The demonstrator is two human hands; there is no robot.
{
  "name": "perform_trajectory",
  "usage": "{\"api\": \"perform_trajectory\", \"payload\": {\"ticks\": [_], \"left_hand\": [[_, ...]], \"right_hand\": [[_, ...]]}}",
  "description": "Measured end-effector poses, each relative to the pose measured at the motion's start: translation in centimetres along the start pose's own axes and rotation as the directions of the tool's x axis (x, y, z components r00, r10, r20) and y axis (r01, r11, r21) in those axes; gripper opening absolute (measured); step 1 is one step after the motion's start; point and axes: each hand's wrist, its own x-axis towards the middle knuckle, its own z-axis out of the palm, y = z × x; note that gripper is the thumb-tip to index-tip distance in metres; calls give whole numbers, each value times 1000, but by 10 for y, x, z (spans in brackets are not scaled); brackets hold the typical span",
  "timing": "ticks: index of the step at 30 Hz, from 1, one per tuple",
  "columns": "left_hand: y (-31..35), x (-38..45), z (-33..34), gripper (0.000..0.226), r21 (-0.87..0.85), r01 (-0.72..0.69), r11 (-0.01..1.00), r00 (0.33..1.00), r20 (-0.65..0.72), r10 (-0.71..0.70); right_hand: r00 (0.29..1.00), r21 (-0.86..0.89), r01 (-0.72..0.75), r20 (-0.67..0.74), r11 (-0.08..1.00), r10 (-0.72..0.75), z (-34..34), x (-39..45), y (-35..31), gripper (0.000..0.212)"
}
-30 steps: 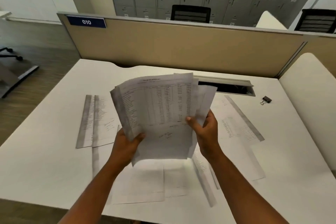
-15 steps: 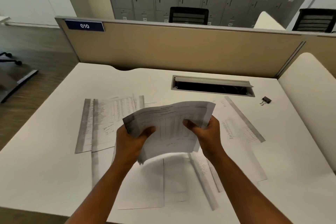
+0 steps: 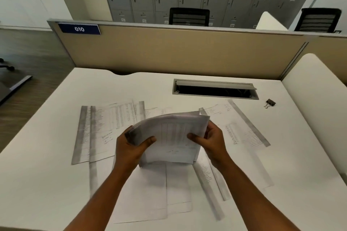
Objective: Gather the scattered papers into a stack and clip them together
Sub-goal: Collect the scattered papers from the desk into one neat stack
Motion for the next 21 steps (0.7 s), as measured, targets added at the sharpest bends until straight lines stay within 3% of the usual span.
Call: {"api": "perform_trajectory", "payload": {"ticks": [3,8,11,15,18,19,21], "left_hand": [[-10,-1,5,77,17,79,997,997,8,-80],[-6,4,1,99,-7,75,997,997,-24,-75],[-8,1,9,112,7,66,998,998,25,-66],[-9,3,12,90,-60,61,996,998,-8,-61],[-9,-1,20,101,-27,16,1000,999,50,-15],[-6,-2,21,94,-24,-5,1000,999,52,6],[-2,4,19,55,-42,-47,998,999,-18,46]], "right_hand": [[998,-134,-33,54,990,41,17,-5,4,52],[1000,-15,-15,-16,1000,14,14,4,1,53],[1000,-117,-17,17,993,19,24,1,4,45],[996,-40,2,-87,999,-6,26,5,10,40],[994,-76,2,-106,997,-10,33,7,14,29],[993,-83,6,-119,997,-16,34,7,14,29],[987,-53,32,-156,998,-40,30,10,9,33]]}}
